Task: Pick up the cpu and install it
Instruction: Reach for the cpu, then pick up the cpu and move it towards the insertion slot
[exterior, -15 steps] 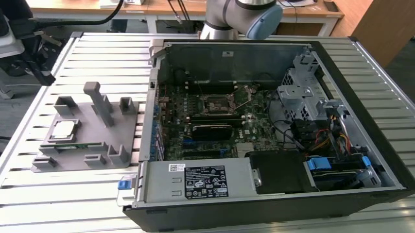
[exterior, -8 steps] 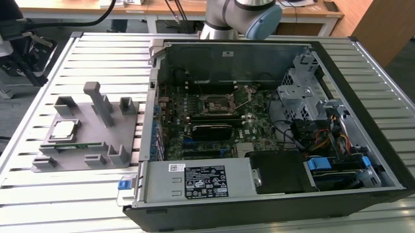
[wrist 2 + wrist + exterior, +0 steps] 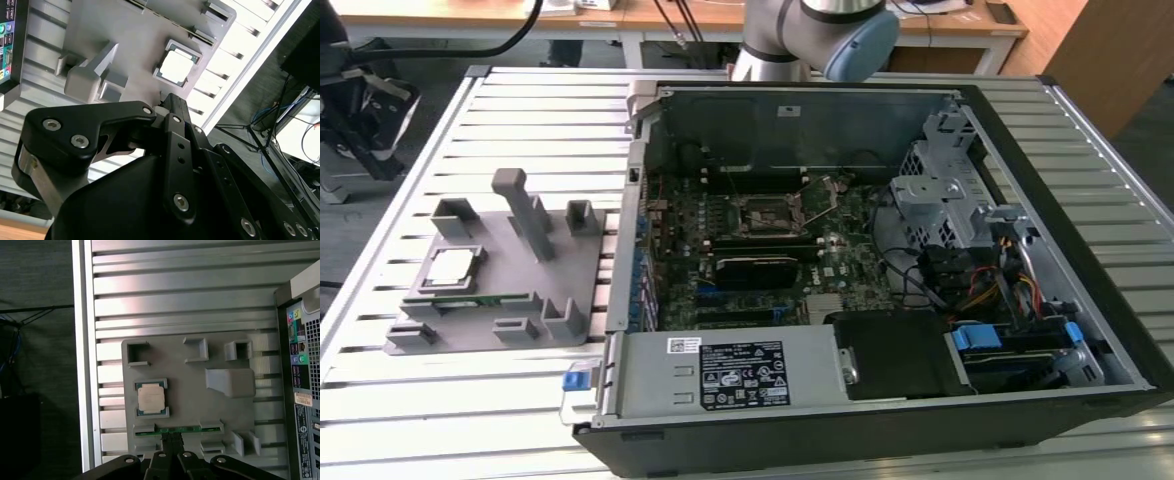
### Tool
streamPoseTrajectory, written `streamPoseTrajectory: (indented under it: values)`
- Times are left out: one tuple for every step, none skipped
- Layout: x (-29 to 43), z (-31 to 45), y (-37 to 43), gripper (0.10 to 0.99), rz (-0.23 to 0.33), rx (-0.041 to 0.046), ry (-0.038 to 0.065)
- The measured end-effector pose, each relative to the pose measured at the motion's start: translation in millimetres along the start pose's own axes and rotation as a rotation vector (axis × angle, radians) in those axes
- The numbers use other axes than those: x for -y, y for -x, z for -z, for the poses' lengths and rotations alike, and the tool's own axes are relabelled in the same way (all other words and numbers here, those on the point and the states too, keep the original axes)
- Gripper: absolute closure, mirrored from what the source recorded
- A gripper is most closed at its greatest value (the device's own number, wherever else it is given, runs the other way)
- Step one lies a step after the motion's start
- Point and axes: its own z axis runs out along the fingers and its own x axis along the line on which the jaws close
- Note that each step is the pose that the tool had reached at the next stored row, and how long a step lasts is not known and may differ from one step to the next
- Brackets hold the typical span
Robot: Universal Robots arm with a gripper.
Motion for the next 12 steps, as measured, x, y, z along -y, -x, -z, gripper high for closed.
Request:
streamPoseTrajectory:
  values:
    - [0.2, -0.3, -1.8, 0.980, 0.000, -0.0001, 0.000]
    - [0.3, -0.6, -3.6, 0.980, 0.000, -0.0002, 0.000]
    - [0.4, -1.0, -5.1, 0.980, 0.000, -0.0002, 0.000]
    - [0.5, -1.3, -6.5, 0.980, 0.000, -0.0003, 0.000]
    - [0.6, -1.6, -7.7, 0.980, 0.000, -0.0008, 0.000]
    - [0.7, -1.9, -8.6, 0.980, 0.000, -0.0011, 0.000]
    - [0.8, -2.3, -9.3, 0.980, 0.000, -0.0015, 0.000]
    - [0.9, -2.6, -9.6, 0.980, 0.000, -0.0019, 0.000]
    - [0.9, -2.8, -10.0, 0.980, 0.000, -0.0024, 0.000]
    - [1.0, -3.0, -10.5, 0.980, 0.000, -0.0027, 0.000]
    - [1.0, -3.2, -10.9, 0.980, 0.000, -0.0029, 0.001]
    - [1.0, -3.6, -10.9, 0.980, 0.000, -0.0032, 0.001]
